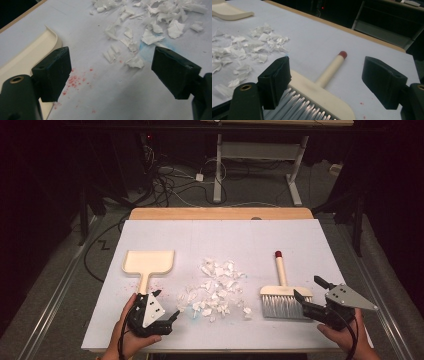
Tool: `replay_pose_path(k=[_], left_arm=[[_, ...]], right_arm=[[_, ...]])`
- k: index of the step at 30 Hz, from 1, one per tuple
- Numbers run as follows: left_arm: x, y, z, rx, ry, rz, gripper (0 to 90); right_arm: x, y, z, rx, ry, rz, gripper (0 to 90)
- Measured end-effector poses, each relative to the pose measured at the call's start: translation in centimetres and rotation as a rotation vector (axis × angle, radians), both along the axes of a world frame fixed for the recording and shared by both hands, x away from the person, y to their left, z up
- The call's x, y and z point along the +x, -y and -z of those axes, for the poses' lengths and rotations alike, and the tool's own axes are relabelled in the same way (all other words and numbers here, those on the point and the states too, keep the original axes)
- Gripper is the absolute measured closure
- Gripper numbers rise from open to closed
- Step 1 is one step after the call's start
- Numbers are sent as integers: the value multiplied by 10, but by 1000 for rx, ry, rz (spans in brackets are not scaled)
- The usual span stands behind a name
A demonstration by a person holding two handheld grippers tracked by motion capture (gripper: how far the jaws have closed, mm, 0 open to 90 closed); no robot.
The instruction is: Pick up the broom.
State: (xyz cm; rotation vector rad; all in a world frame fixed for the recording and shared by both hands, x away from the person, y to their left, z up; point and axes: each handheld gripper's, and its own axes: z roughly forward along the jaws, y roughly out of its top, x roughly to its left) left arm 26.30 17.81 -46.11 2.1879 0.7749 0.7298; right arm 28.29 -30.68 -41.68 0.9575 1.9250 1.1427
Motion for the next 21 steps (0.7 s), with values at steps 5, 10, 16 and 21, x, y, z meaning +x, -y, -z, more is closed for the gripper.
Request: replay_pose_path(k=[5,10,16,21], left_arm=[[-1,0,-1,-1,4,5,155],[-1,1,2,14,-6,10,155],[0,2,3,17,-11,17,155],[0,2,3,25,-16,20,155]], right_arm=[[5,2,4,-38,-30,-68,244],[30,1,3,-16,-133,-16,288],[70,-6,7,-3,-301,81,306],[109,-20,23,-55,-408,191,356]])
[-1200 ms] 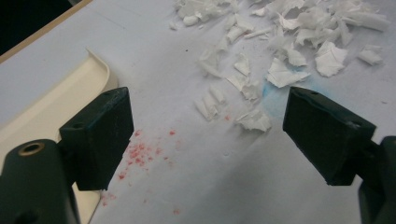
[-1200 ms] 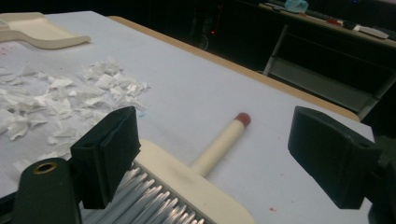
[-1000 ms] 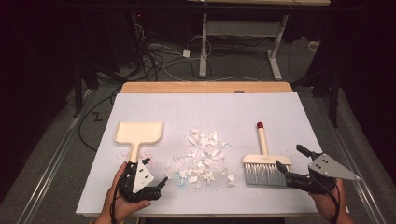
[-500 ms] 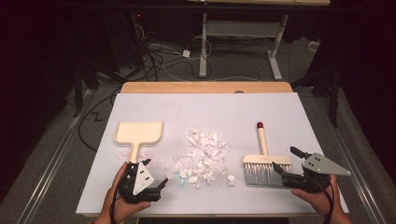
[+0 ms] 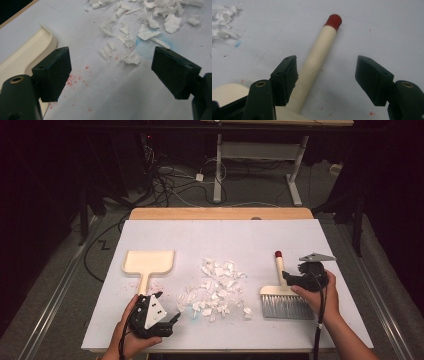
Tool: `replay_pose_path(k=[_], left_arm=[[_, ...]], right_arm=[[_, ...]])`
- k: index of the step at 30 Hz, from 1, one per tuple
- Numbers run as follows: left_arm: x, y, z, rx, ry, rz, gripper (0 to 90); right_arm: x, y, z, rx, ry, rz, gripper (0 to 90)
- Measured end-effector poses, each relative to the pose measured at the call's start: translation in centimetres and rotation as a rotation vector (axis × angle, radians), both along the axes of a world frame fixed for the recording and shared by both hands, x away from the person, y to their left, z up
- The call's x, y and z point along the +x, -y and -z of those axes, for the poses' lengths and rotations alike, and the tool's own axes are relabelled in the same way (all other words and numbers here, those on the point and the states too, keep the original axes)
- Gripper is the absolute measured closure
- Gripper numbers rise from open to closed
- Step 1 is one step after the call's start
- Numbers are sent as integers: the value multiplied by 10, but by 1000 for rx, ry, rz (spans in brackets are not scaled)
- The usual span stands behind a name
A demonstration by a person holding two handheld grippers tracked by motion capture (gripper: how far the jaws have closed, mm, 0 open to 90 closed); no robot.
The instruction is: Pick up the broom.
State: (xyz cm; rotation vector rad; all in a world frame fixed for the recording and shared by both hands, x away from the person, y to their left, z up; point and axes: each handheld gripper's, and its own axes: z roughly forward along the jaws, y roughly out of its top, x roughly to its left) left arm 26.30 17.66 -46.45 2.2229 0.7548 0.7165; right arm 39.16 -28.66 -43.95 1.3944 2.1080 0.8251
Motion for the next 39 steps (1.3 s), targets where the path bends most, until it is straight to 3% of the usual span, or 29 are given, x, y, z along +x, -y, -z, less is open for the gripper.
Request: replay_pose_path(k=[2,6,8,10,11,16,20,30,33,39], left_arm=[[0,0,0,0,0,-2,155],[0,0,0,5,-4,-5,155],[0,0,0,5,-4,-5,155],[0,1,1,9,-5,-4,155],[1,1,1,10,-7,-3,155],[2,-1,-1,-38,-16,14,158],[1,-2,0,-42,-18,8,159],[-1,-1,0,-38,-20,15,159],[-1,-2,-1,-41,-17,13,159],[-3,-2,-2,-43,-9,14,159]], right_arm=[[10,-3,7,9,-36,17,358],[25,-14,21,-21,-127,21,363],[27,-16,24,-28,-129,21,362],[29,-20,22,-42,-136,18,472],[29,-21,21,-36,-129,10,566],[30,-25,21,-41,-123,-14,605],[30,-24,21,-36,-120,-53,708],[30,-22,20,-32,-118,-79,710],[28,-20,18,-28,-89,-73,710],[17,-11,-2,16,11,-45,710]])
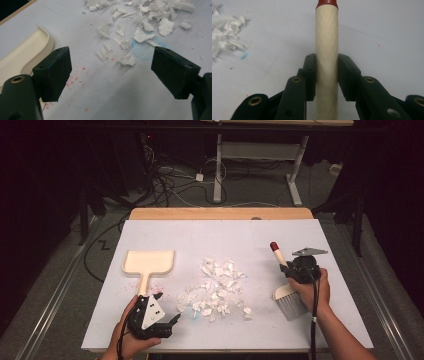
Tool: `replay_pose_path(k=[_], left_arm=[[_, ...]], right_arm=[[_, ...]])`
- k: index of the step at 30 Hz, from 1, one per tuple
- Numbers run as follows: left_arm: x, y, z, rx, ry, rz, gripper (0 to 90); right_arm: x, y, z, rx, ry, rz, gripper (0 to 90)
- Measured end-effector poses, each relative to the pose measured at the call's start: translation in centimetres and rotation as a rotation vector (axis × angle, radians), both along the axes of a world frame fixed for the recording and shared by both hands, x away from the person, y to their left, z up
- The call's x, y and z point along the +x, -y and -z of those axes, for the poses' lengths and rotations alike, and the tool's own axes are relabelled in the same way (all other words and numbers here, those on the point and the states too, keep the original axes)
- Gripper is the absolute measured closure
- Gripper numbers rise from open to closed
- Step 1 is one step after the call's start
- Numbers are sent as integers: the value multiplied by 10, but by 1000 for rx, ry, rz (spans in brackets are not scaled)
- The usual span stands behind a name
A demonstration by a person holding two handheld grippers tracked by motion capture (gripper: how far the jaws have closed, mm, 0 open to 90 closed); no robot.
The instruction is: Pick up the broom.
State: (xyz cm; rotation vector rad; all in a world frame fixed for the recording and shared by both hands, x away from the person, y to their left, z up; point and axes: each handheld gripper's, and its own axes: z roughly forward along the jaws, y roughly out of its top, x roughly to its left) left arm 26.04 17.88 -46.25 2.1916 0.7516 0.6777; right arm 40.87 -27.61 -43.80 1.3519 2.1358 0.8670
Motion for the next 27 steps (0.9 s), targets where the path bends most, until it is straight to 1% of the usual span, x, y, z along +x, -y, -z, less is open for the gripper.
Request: replay_pose_path(k=[2,4,5,6,7,8,11,13,14,16,17,19,20,22,24,26,27], left_arm=[[0,0,-1,-1,3,0,159],[0,1,-1,2,3,-2,159],[0,1,-1,2,3,-2,160],[0,1,-1,5,3,-3,162],[0,2,0,10,3,-1,162],[0,2,0,10,5,-1,162],[0,2,-1,8,5,-2,162],[0,1,-1,5,5,-4,162],[0,1,-1,8,4,-3,162],[-1,1,0,7,3,0,162],[-1,1,0,7,3,0,163],[0,1,0,4,1,-2,162],[0,1,0,4,1,-2,162],[0,2,0,11,0,-5,162],[0,3,0,10,-2,-7,163],[0,4,1,9,-4,-10,163],[0,5,0,1,-7,-5,163]], right_arm=[[-5,2,-9,11,37,1,710],[-12,5,-18,25,83,12,710],[-12,5,-18,25,83,12,710],[-17,8,-26,42,111,6,710],[-19,8,-29,48,126,10,710],[-22,9,-33,47,137,7,710],[-27,12,-40,73,164,2,710],[-30,13,-45,80,192,4,710],[-32,13,-47,75,198,-3,710],[-35,13,-52,90,218,0,710],[-35,13,-52,90,218,0,710],[-39,12,-58,103,240,-9,709],[-39,12,-58,103,240,-9,709],[-43,10,-61,111,258,-22,708],[-46,7,-64,107,270,-33,709],[-50,5,-67,117,283,-42,709],[-52,4,-69,118,290,-54,709]])
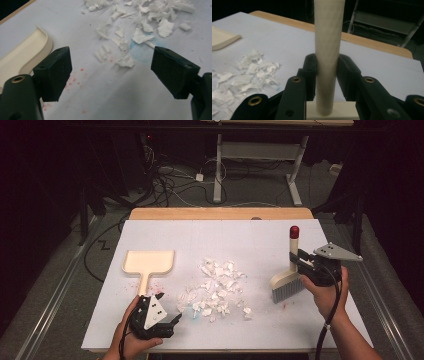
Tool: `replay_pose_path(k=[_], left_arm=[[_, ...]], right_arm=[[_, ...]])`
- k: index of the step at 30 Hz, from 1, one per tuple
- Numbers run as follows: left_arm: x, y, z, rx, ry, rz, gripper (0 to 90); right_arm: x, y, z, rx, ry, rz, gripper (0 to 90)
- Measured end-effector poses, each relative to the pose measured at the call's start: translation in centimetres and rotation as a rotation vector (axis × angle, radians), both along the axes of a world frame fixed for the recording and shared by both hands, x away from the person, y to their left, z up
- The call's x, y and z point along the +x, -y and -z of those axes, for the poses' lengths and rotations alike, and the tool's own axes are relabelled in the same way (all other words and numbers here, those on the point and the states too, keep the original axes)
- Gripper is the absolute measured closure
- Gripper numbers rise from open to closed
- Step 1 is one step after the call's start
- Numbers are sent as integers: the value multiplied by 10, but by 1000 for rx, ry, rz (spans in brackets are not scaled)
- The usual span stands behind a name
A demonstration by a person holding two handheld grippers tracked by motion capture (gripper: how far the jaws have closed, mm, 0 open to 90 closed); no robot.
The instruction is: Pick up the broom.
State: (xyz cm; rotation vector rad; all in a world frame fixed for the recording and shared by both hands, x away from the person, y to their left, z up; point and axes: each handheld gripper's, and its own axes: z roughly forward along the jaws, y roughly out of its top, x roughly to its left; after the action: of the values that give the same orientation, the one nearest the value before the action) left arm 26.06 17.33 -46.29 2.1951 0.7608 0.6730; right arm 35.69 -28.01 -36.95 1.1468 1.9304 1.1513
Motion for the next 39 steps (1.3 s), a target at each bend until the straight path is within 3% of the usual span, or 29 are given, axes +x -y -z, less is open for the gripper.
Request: replay_pose_path(k=[3,6,7,9,10,12,13,14,15,18,20,23,27,30,34,39], left_arm=[[0,2,-1,-1,1,-4,164],[0,10,-6,-29,2,-10,165],[2,19,-14,-66,1,7,168],[3,25,-18,-79,5,25,169],[6,43,-28,-81,21,59,170],[8,53,-32,-84,24,81,175],[15,77,-41,-102,28,114,176],[15,77,-41,-102,28,114,180],[24,103,-49,-158,12,155,188],[34,142,-52,-189,-1,197,189],[38,163,-51,-187,-7,199,189],[42,182,-50,-199,-2,193,197],[47,188,-49,-228,8,142,262],[48,182,-49,-280,2,171,382],[45,175,-51,-289,5,199,602],[39,163,-55,-306,-39,247,647]], right_arm=[[-8,-5,-6,13,27,-18,709],[-16,-12,-13,19,54,-45,709],[-18,-14,-15,24,59,-54,709],[-21,-21,-19,22,74,-76,709],[-23,-24,-21,17,81,-88,709],[-24,-28,-22,19,89,-95,709],[-27,-36,-24,16,89,-117,709],[-27,-36,-24,16,89,-117,709],[-29,-42,-24,16,98,-138,710],[-34,-50,-26,13,108,-163,710],[-37,-55,-28,16,113,-177,710],[-42,-61,-31,20,119,-203,710],[-52,-68,-33,25,137,-222,710],[-58,-72,-34,14,147,-239,709],[-64,-76,-35,11,149,-255,709],[-70,-76,-38,-2,144,-319,707]])
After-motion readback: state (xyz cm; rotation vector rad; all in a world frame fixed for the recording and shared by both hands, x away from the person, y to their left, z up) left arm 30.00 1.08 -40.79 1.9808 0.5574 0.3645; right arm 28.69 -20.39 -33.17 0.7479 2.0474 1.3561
